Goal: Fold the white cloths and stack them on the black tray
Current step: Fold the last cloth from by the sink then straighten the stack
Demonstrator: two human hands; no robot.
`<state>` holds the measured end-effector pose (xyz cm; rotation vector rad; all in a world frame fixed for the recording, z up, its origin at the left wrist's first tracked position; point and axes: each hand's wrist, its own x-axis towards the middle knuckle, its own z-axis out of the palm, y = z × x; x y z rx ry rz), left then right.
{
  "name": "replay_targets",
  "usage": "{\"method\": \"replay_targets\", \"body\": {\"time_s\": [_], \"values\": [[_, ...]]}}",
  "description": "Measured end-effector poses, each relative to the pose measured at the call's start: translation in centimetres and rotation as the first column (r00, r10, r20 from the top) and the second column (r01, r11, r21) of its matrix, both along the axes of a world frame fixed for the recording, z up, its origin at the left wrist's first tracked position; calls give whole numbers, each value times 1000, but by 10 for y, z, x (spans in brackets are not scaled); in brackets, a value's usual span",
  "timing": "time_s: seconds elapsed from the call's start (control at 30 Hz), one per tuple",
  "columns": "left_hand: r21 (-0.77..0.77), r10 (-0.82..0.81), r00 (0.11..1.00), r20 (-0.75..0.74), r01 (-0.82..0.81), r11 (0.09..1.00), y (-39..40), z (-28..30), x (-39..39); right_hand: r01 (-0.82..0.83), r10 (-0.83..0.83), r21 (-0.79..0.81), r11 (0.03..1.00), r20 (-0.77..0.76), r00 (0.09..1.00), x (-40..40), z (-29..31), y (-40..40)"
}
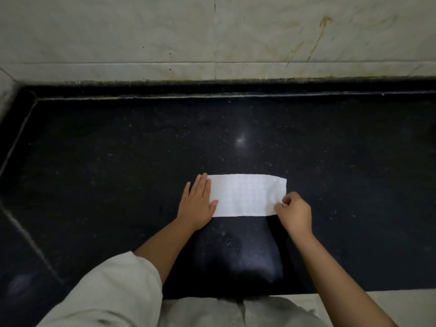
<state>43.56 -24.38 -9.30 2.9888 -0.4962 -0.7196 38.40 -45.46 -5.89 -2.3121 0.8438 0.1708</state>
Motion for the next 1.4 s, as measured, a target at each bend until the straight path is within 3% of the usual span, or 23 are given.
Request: {"method": "replay_targets", "body": {"time_s": [0.13,0.27,0.37,0.43,0.57,0.67,0.77,0.9,1.03,1.2,1.27,1.33,1.4], "values": [[-57,40,999,21,-39,998,7,5,2,-92,66,87,992,265,962,15,28,32],[-212,181,977,114,-154,965,33,11,-3,-299,260,39,953,394,881,20,30,80],[-278,270,949,161,-219,935,63,9,-14,-510,490,-8,860,293,821,16,7,113],[-297,310,937,163,-253,921,82,4,-24,-668,687,-161,726,174,705,7,-11,127],[-325,359,908,216,-280,903,105,-6,-43,-751,777,-199,630,177,604,-7,-33,122],[-357,376,909,178,-297,886,107,-7,-47,-804,815,-144,577,164,556,-9,-32,117],[-415,291,931,219,-181,892,96,-10,-48,-773,787,-160,614,196,585,-12,-23,110],[-537,64,925,373,159,829,60,-6,-47,-681,744,-326,655,123,657,-19,-17,83],[-397,-176,911,373,328,857,32,-5,-40,-714,719,-347,608,-141,680,-18,-17,69],[-209,-154,955,254,210,955,22,-4,-37,-775,779,-340,533,-159,606,-5,-23,65],[-175,-157,941,299,216,960,17,0,-36,-797,806,-356,487,-167,567,-5,-10,65],[-43,-263,923,282,286,957,11,4,-38,-803,799,-286,522,-166,578,-13,-1,60],[-18,-353,886,302,375,927,7,5,-43,-772,754,-182,609,-171,634,-23,4,53]]}}
